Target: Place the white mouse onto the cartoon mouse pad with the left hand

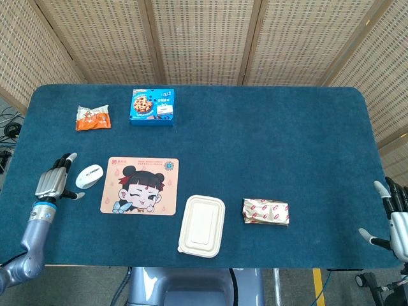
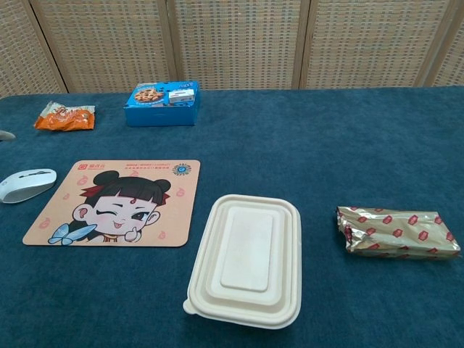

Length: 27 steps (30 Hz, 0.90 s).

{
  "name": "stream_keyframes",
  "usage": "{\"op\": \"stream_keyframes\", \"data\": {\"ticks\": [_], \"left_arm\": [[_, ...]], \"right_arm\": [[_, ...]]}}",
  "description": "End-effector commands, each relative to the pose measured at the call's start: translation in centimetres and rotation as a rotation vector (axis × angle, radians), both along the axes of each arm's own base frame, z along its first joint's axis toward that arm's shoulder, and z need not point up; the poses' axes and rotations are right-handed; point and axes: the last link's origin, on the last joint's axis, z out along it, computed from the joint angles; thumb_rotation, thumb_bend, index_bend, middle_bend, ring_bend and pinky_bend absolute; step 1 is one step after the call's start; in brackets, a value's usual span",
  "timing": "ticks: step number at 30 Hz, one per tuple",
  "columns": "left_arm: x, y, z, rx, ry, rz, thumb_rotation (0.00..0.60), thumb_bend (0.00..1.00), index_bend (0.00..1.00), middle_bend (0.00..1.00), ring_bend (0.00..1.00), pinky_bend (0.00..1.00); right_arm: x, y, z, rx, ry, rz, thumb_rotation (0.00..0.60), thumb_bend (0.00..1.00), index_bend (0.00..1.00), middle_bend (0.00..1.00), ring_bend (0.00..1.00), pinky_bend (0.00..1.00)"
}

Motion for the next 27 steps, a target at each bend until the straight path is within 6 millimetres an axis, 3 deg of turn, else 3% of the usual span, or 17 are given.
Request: {"op": "stream_keyframes", "data": {"ticks": [1,7,12,20,27], "left_arm": [[0.3,0.8,-1.1,-0.011,0.004,0.013,0.600,0.15,0.00,0.01,0.09,0.23],[0.1,1.7,-2.2,-0.013,0.005,0.044,0.600,0.16,0.02,0.06,0.13,0.26],[0.2,2.2,-2.9,-0.001,0.010,0.048,0.600,0.19,0.21,0.23,0.24,0.39],[-0.3,2.9,-3.6,0.042,0.006,0.074,0.600,0.21,0.42,0.41,0.39,0.53],[-0.6,2.7,-3.1,0.125,-0.034,0.097,0.600,0.25,0.55,0.51,0.47,0.58]], "right_arm": [[-0.1,-0.1,0.0,0.001,-0.002,-0.005,0.600,0.00,0.00,0.00,0.00,0.00],[-0.3,-0.1,0.0,0.000,-0.007,-0.010,0.600,0.00,0.00,0.00,0.00,0.00],[-0.5,-0.2,0.1,0.002,-0.010,-0.018,0.600,0.00,0.00,0.00,0.00,0.00],[-0.5,-0.2,0.0,0.004,-0.011,-0.018,0.600,0.00,0.00,0.00,0.00,0.00],[-0.5,-0.2,-0.1,0.010,-0.014,-0.019,0.600,0.00,0.00,0.00,0.00,0.00]]}}
